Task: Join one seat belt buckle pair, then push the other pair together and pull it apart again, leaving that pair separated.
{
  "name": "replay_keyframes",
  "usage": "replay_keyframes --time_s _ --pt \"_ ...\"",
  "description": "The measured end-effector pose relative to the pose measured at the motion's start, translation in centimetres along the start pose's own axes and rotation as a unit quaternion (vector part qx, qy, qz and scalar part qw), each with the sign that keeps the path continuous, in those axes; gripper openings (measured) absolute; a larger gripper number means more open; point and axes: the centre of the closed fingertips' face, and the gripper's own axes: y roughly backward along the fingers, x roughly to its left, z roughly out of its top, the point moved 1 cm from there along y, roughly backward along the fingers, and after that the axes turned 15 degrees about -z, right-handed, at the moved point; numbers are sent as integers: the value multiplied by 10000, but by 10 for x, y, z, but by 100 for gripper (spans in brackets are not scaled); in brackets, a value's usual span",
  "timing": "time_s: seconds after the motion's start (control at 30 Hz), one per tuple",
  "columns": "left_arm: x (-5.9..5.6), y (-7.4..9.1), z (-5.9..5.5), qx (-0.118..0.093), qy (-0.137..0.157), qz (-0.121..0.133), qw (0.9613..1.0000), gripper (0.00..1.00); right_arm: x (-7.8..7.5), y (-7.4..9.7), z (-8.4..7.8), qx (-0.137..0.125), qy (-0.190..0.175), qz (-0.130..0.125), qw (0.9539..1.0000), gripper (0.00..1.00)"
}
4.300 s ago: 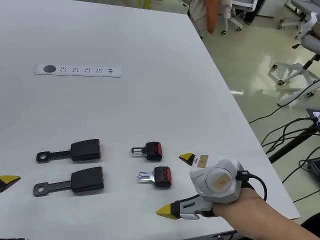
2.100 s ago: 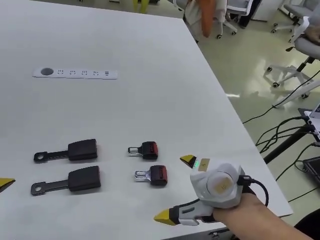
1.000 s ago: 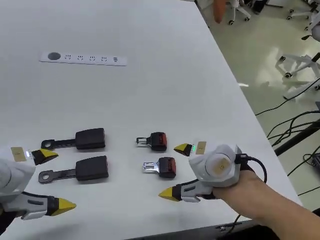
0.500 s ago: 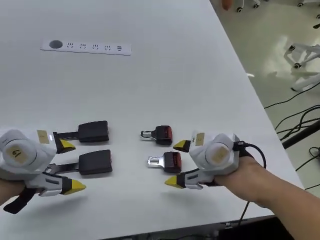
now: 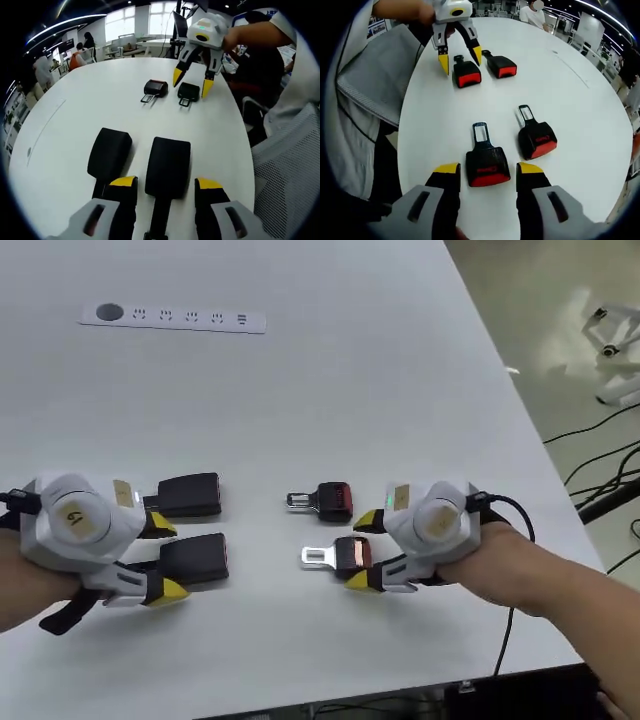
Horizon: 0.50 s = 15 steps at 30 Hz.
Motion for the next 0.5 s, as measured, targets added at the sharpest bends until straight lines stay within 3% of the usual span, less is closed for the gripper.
replay_keyframes --time_s 0.2,0.33,0.5 --pt "2 -4 1 111 -151 -114 9998 43 0 -8 -7 85 136 203 9997 37" --pt "1 -8 0 256 -246 -198 9992 41 -1 -5 -3 60 236 267 9993 36" --pt "2 -8 0 268 -345 -220 9988 38 -1 -5 -3 85 455 340 9984 35"
